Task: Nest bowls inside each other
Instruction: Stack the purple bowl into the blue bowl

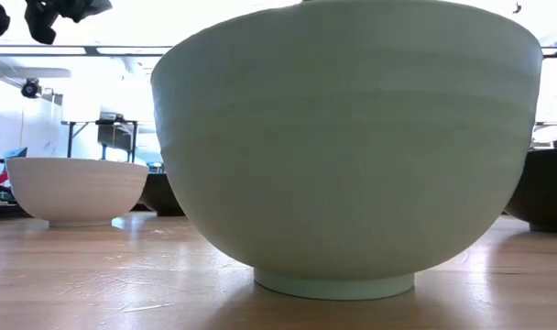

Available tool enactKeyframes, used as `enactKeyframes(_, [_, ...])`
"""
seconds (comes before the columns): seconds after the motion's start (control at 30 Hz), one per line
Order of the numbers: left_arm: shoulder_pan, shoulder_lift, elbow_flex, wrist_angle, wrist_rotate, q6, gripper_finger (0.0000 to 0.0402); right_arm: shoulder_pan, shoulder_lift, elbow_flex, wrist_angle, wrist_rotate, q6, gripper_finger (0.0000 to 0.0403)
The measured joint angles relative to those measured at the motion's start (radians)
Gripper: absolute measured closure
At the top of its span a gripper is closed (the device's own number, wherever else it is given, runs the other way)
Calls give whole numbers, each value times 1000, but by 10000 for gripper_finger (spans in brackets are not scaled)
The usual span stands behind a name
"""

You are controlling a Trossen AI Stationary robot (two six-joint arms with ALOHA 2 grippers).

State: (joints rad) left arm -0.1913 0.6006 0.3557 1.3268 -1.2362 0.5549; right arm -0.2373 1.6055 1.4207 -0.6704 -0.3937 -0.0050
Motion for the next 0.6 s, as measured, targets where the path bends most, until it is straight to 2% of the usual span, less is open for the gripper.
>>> enactKeyframes(0.1, [0,-5,0,0,0,0,402,-73,-63,-190,258,-93,121,375])
enactKeyframes(0.2, [0,-6,2,1,0,-1,402,-121,-105,-350,485,-102,246,361])
enactKeyframes(0.27, [0,-6,4,0,0,-2,402,-142,-117,-425,563,-102,234,349])
enactKeyframes(0.4, [0,-6,3,1,0,-55,402,-150,-117,-494,562,-34,96,308])
enactKeyframes(0.6, [0,0,-1,-1,0,-78,402,-152,-84,-462,535,57,6,230])
